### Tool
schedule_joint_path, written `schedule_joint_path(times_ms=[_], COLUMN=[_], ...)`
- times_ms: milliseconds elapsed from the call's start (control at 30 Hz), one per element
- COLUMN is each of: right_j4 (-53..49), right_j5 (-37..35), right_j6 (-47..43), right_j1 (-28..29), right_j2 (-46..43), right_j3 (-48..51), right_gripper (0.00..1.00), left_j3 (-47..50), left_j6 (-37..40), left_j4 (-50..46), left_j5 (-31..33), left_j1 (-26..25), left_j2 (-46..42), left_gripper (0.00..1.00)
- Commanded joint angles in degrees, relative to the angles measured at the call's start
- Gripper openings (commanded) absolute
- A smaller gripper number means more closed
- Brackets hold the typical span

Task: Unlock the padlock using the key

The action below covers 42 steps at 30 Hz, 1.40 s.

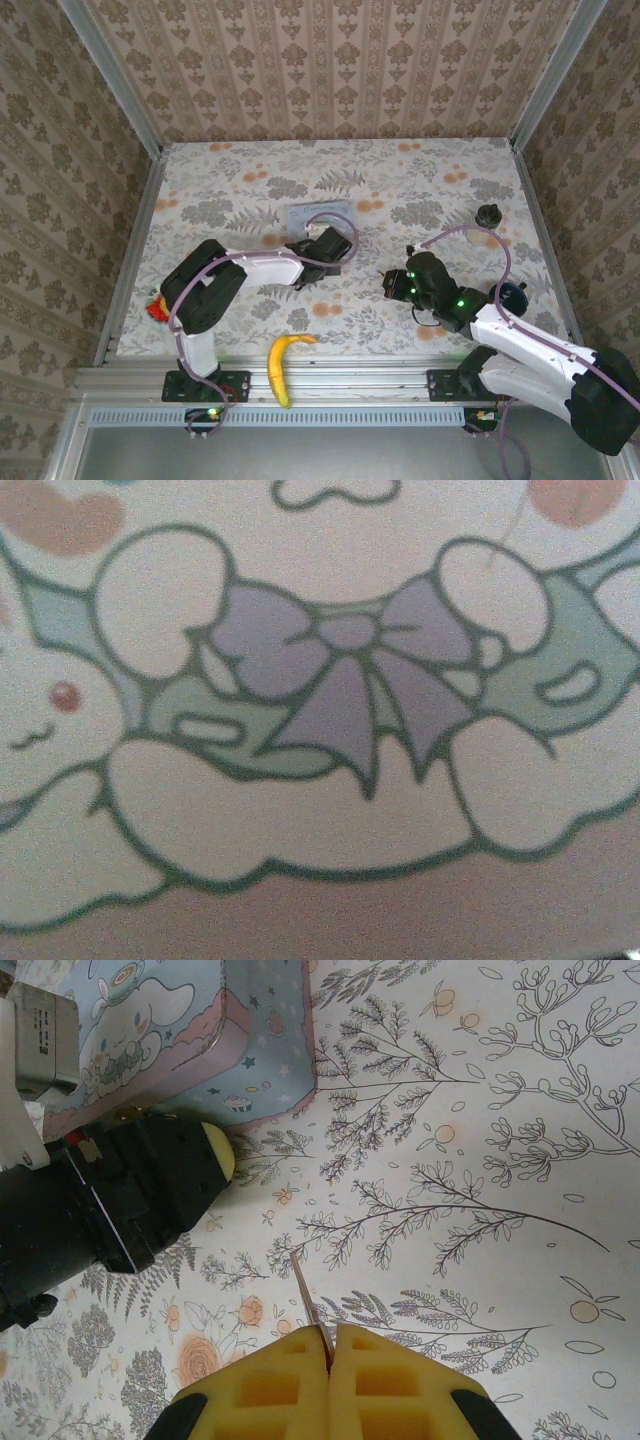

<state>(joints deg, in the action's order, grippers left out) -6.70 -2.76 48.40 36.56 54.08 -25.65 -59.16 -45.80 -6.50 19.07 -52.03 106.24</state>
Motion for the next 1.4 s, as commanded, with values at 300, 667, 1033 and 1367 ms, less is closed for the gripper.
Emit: schedule_joint_path(times_ms=[300,667,1033,1367], right_j4=[3.5,22.6,42.6,50.7], right_j5=[-0.8,-7.3,-8.8,-9.9], right_j6=[-0.2,-5.3,-7.4,-4.8], right_j1=[0.5,7.3,11.0,11.1], right_j2=[0.9,13.6,25.0,31.2], right_j3=[3.6,7.4,7.3,7.5], right_gripper=[0.0,0.0,0.0,0.0], left_j3=[-1.1,-8.5,-7.6,-5.1], left_j6=[-1.4,-4.9,-13.5,-20.2], left_j4=[-2.1,-12.4,-9.4,-3.1], left_j5=[-6.4,-23.0,-30.4,-31.8], left_j1=[0.8,3.7,5.1,5.6], left_j2=[-1.5,-2.1,-0.9,-0.1], left_gripper=[0.01,0.0,0.01,0.0])
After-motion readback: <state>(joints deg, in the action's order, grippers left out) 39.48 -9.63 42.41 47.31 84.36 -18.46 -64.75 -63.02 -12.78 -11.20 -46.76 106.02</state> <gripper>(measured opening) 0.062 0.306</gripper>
